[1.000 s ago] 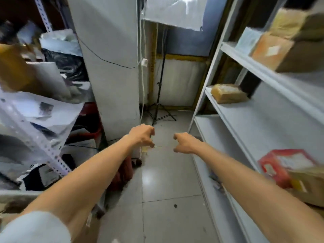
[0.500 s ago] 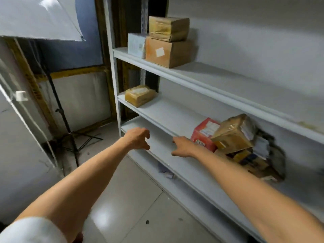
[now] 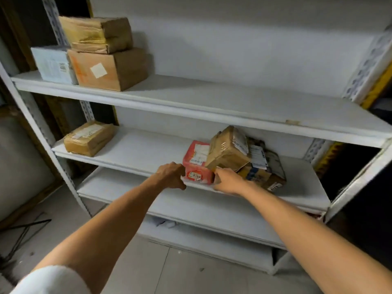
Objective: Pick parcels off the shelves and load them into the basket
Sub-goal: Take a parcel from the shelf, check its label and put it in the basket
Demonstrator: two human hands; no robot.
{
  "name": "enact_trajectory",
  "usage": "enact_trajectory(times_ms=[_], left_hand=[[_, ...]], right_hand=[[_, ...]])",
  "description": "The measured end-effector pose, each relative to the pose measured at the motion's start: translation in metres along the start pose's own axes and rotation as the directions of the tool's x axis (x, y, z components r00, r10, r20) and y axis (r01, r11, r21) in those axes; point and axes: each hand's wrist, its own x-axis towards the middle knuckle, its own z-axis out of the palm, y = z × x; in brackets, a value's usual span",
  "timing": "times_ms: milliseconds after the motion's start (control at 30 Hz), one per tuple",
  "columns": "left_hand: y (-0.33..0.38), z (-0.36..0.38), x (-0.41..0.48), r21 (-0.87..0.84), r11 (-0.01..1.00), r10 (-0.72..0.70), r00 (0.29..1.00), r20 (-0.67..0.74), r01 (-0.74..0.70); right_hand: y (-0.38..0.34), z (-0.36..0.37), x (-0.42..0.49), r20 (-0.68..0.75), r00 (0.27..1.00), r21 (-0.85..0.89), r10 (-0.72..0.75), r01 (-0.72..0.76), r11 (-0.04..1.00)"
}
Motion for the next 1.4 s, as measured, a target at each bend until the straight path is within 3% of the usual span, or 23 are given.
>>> enact_trajectory(times_ms=[267,433,567,667,833,967,1233,1400], left_hand=[[0.036,-0.009,0.072,-0.023,0.991,0.131,0.991,-0.017,-0.131],[0.042,-0.014,0.096,-0.046,0.981,0.186,0.982,-0.02,-0.187],[0.051,-0.019,0.126,-0.171,0.953,0.241,0.968,-0.07,-0.249],[0.064,-0.019,0.143,-0.321,0.903,0.274,0.958,-0.084,-0.287],[0.07,-0.009,0.163,-0.554,0.798,0.244,0.968,-0.065,-0.238],[0.063,-0.007,0.165,-0.8,0.589,0.147,0.989,-0.033,-0.115],[0.049,-0.007,0.171,-0.959,0.283,0.166,0.984,0.068,0.019],[0.039,-0.007,0.172,-0.975,0.213,0.142,0.985,0.094,0.062]], right_hand=[[0.067,-0.026,0.0,-0.088,0.976,0.156,0.2,-0.185,0.97],[0.086,-0.029,0.013,-0.149,0.924,0.252,0.352,-0.309,0.917],[0.092,-0.034,0.027,-0.264,0.847,0.323,0.462,-0.374,0.869],[0.093,-0.035,0.039,-0.241,0.825,0.452,0.511,-0.37,0.811],[0.089,-0.029,0.059,-0.161,0.779,0.731,0.606,-0.319,0.604],[0.083,-0.021,0.073,-0.136,0.754,0.846,0.643,-0.249,0.471],[0.077,-0.027,0.085,-0.087,0.736,0.985,0.671,-0.039,0.17],[0.07,-0.03,0.092,-0.052,0.756,0.977,0.652,-0.098,0.191]])
